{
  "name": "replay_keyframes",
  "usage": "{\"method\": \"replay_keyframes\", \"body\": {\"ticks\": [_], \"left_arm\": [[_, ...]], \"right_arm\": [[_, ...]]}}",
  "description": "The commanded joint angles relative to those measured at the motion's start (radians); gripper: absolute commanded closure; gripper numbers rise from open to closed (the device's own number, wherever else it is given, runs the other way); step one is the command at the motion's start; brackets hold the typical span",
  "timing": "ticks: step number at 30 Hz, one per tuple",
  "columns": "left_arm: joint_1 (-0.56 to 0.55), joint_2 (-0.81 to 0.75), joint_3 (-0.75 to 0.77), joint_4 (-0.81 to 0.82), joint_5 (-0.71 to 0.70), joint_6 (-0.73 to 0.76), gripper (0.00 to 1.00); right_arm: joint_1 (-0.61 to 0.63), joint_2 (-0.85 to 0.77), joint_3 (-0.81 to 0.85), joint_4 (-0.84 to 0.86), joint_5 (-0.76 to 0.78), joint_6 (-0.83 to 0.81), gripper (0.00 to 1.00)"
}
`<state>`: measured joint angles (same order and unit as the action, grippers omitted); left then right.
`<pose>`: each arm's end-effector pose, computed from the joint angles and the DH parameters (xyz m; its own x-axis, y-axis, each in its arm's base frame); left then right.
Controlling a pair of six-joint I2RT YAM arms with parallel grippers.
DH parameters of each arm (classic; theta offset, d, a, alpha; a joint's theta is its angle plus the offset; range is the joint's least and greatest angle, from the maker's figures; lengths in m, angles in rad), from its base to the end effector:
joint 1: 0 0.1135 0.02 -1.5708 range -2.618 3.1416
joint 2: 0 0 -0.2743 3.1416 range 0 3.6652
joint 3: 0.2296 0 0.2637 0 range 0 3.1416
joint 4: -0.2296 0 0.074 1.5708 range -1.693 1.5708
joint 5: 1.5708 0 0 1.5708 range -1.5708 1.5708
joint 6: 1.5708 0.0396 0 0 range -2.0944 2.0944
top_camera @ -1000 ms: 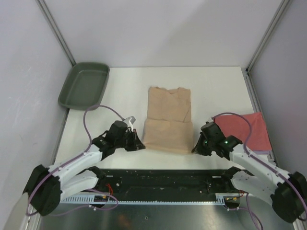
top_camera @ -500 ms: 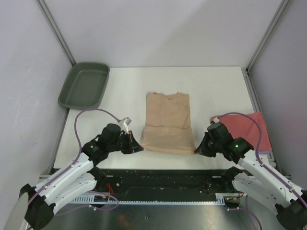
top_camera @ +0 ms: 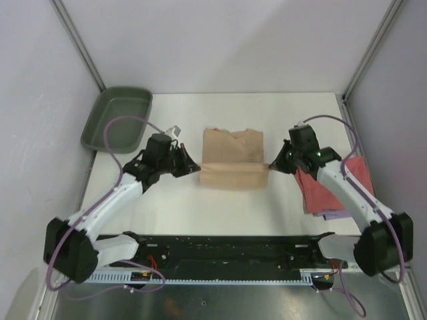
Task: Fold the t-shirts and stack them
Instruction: Grab one side of the 2/3 rectangular tshirt with both arms, then fold the long partially folded tshirt into a neat square
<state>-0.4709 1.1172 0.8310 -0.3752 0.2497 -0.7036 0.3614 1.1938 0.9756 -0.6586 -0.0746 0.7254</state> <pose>0.2199 -0.1229 0.2761 -0.8142 -0.2889 -0.5035 0.1136 0.7713 -0.6263 0.2378 0.0930 0.2843 -0.8015 0.4043 -0.4406 0.1799 0.8657 0.4672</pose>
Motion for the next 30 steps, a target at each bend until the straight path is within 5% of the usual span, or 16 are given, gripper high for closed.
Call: {"method": "replay_keyframes", "body": {"ticks": [1,12,16,21,30], "left_arm": [[0.067,0.170,0.143,0.093,-0.043,0.050,1.00],[0.185,0.876,0.704,0.266,0.076,0.081,1.00],[0.189,1.142,0.961,0.283,0.130,0.061,1.00],[0.200,1.281,1.074,0.284,0.130,0.000,1.00],[0.259,1.189,1.040,0.285,0.085,0.030,0.93]], "right_arm": [[-0.067,0.155,0.142,0.137,0.007,-0.081,1.00],[-0.192,0.751,0.578,0.371,-0.034,-0.102,1.00],[-0.200,1.046,0.851,0.319,-0.035,-0.111,1.00],[-0.208,1.267,1.103,0.219,-0.055,-0.100,0.99],[-0.229,1.151,1.091,0.188,-0.007,-0.129,0.49]]}}
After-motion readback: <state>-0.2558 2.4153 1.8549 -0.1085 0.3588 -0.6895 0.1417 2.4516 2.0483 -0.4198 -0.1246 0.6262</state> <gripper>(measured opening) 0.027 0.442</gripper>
